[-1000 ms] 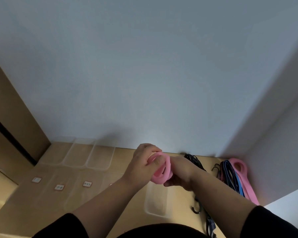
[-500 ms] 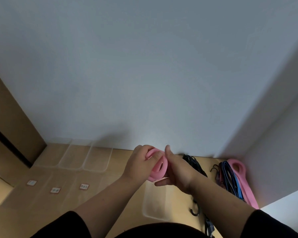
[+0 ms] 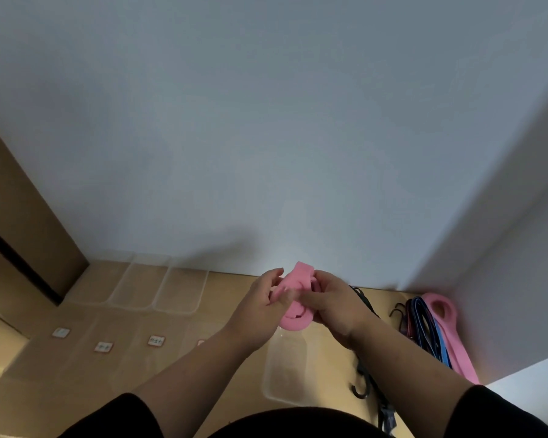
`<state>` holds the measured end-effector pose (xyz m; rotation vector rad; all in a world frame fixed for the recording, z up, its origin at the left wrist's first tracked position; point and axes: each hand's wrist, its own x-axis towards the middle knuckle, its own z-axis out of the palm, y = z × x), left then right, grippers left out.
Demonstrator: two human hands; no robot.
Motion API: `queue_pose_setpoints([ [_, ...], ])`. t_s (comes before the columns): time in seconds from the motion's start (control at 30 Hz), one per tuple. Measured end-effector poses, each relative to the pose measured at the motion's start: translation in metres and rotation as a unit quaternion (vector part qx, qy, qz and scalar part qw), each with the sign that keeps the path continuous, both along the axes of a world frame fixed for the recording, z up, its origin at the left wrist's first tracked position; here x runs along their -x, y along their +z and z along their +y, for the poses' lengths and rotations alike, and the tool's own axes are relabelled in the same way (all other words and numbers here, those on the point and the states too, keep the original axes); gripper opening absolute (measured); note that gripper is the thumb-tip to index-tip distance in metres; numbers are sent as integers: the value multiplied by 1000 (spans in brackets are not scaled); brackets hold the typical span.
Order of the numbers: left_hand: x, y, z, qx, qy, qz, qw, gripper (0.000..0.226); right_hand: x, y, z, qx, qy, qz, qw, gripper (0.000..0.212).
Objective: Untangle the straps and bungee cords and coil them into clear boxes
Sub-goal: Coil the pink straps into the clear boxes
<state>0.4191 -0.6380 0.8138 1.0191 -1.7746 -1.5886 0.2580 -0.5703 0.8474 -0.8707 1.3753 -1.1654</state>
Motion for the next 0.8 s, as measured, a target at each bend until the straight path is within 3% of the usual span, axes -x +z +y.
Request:
queue_pose_setpoints([
  [0.07, -2, -4, 2, -50, 10, 29, 998, 61, 0, 0, -1, 11, -19, 15, 1000, 25],
  [0.17, -7, -11, 0, -79, 19, 35, 996, 43, -1, 0, -2, 21, -50, 22, 998, 25],
  [0.5, -16, -16, 3, -12, 11, -51, 999, 20, -3, -4, -1, -19, -26, -71, 997, 34],
  [0.8, -29, -23, -6, -53, 64, -35, 996, 8, -8, 1, 5, -77, 104, 53, 990, 25],
])
